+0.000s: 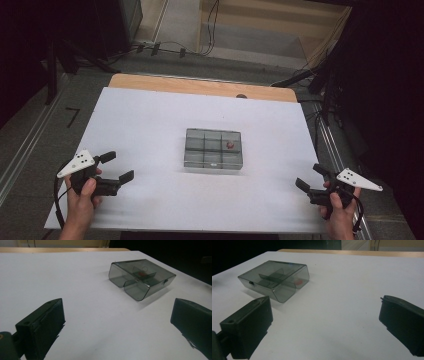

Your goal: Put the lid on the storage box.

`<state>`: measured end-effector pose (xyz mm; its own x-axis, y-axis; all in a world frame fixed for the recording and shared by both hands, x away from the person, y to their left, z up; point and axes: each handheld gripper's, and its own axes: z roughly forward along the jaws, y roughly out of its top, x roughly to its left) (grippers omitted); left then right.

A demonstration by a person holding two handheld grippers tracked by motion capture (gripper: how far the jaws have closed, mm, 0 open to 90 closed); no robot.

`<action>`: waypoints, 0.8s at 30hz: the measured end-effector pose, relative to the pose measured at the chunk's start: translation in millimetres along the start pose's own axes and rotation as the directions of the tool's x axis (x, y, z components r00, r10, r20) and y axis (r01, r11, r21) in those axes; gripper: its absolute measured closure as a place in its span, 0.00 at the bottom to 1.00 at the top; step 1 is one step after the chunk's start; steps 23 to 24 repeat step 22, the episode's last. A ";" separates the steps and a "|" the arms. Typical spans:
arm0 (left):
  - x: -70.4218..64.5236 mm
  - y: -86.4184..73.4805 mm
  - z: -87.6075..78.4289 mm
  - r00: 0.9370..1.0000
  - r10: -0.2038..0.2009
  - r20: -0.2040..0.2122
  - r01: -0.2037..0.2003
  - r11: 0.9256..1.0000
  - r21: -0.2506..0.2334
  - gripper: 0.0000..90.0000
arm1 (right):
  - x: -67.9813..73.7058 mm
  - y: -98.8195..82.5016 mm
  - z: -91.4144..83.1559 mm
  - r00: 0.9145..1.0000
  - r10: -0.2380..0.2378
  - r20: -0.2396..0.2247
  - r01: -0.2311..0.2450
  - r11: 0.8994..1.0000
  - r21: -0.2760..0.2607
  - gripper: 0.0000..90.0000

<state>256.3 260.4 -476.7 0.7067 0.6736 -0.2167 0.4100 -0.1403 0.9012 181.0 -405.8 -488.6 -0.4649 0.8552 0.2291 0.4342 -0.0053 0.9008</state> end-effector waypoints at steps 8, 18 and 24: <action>17.8 -9.5 -10.4 0.999 -0.023 -0.037 0.022 1.000 -0.016 0.00 | -10.5 -7.2 -5.9 0.998 0.015 0.054 -0.015 1.000 -0.012 0.00; 15.7 -17.8 -5.9 0.999 0.010 -0.042 -0.011 1.000 -0.017 0.00 | -8.2 -17.7 2.6 0.998 0.009 0.060 -0.011 1.000 0.029 0.00; 14.7 -19.5 -4.9 0.999 0.005 -0.047 -0.007 0.999 -0.033 0.00 | -5.4 -20.6 8.0 0.998 0.002 0.066 -0.004 0.999 0.039 0.00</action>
